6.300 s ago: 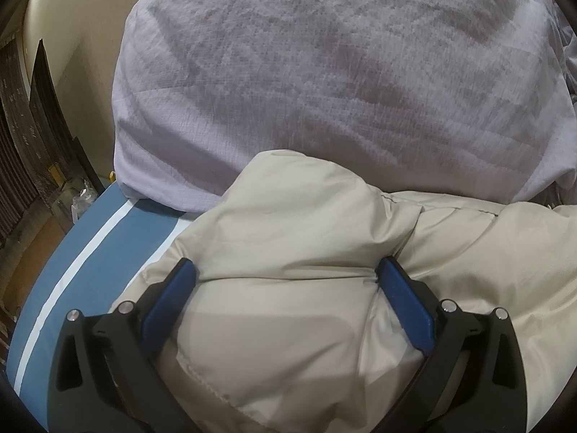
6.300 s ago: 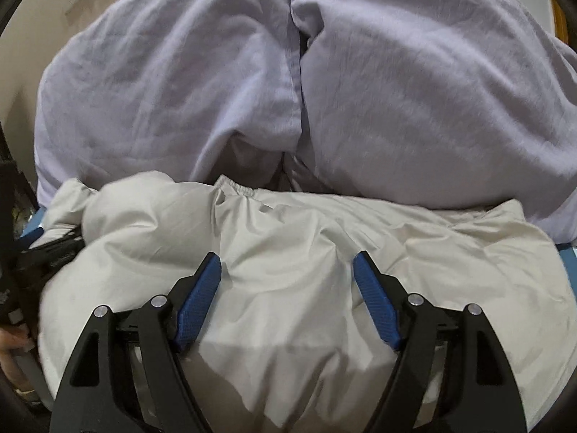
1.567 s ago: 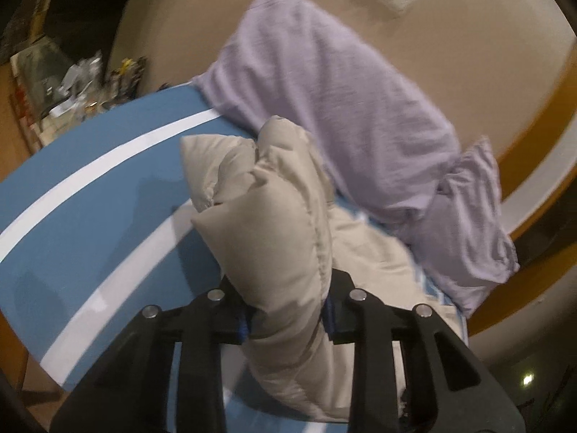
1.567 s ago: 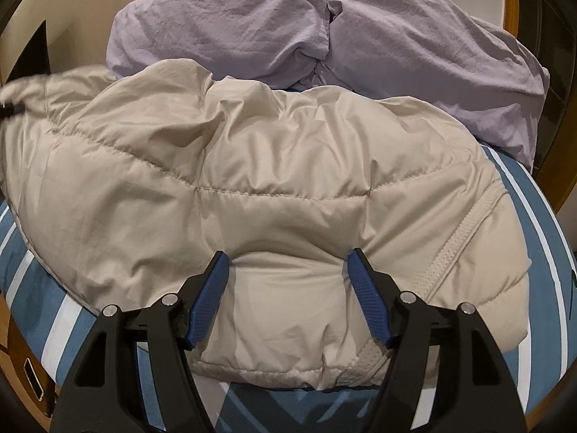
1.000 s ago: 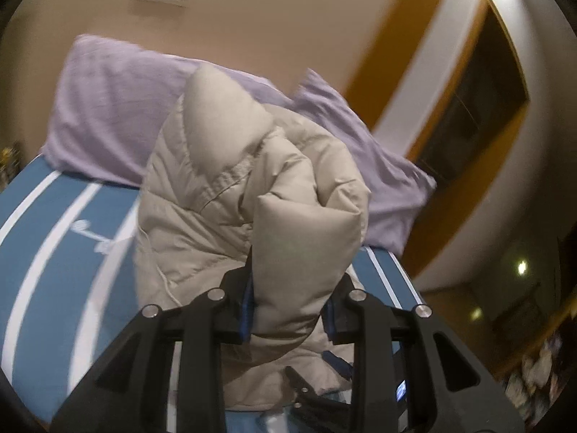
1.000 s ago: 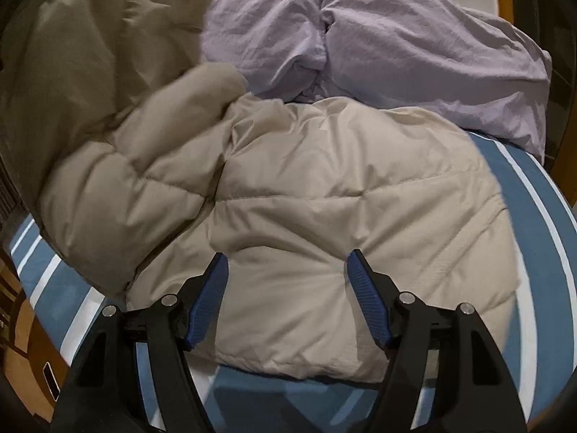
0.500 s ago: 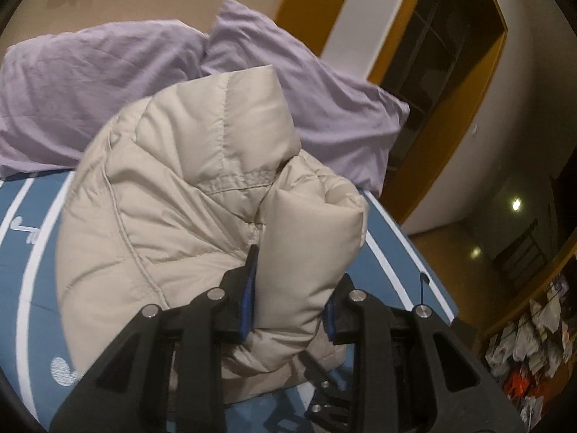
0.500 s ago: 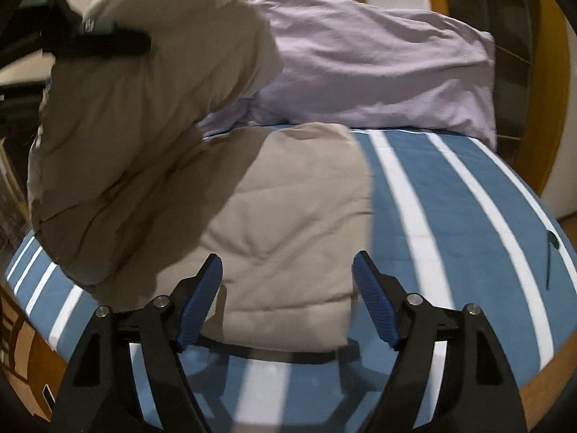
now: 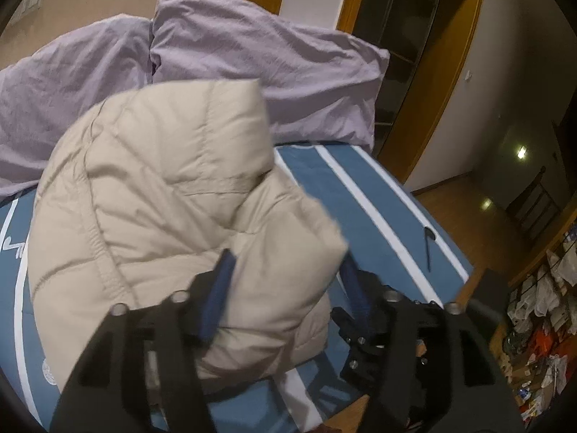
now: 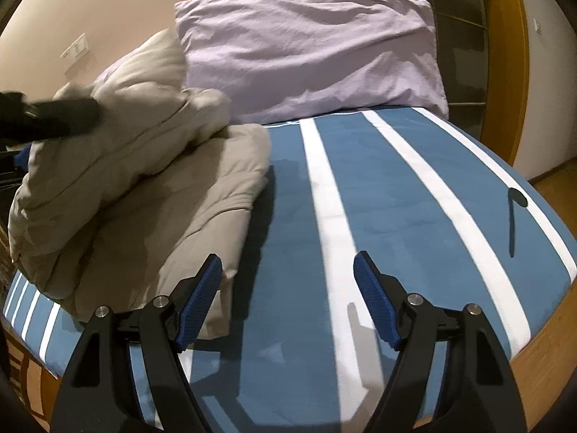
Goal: Fold large clothes
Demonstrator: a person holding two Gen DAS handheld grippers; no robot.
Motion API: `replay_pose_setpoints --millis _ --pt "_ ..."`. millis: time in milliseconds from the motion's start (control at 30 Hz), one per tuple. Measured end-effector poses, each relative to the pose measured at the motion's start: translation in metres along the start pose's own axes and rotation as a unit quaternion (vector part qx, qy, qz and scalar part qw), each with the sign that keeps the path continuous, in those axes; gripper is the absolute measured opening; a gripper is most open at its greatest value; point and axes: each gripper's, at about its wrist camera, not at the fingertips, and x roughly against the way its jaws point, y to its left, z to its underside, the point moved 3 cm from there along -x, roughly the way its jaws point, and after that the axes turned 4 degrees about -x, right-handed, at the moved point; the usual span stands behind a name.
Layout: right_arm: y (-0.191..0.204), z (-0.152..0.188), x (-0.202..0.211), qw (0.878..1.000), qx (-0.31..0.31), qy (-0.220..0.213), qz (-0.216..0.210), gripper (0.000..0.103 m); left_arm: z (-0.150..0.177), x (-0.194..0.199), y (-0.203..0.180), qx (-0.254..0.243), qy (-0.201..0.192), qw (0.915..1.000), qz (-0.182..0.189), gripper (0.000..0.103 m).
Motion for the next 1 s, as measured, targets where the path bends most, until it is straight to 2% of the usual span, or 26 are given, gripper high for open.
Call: replay_pose_setpoints --millis 167,333,467,533,767,1000 --pt "-0.007 -0.003 0.006 1.0 -0.01 -0.009 -0.001 0.077 -0.012 0.026 0.005 -0.004 -0.016 0.9998 -0.015 0.069" --pt "-0.009 -0.006 0.011 1.0 -0.011 -0.014 -0.003 0.077 -0.02 0.046 0.027 0.006 -0.031 0.998 -0.054 0.071" --pt "-0.01 -0.008 0.014 1.0 -0.01 -0.017 -0.003 0.077 -0.022 0.054 0.054 0.02 -0.039 0.994 -0.1 0.071" --pt "-0.01 -0.008 0.016 1.0 -0.01 -0.018 -0.004 0.077 -0.022 0.055 0.072 0.03 -0.04 0.9907 -0.126 0.071" --pt "-0.009 -0.009 0.017 1.0 -0.009 -0.018 -0.002 0.078 -0.023 0.058 0.122 0.063 -0.038 0.9801 -0.184 0.071" --pt "-0.005 -0.013 0.019 1.0 -0.005 -0.019 -0.002 0.078 -0.012 0.042 0.155 0.092 -0.012 0.975 -0.202 0.071"
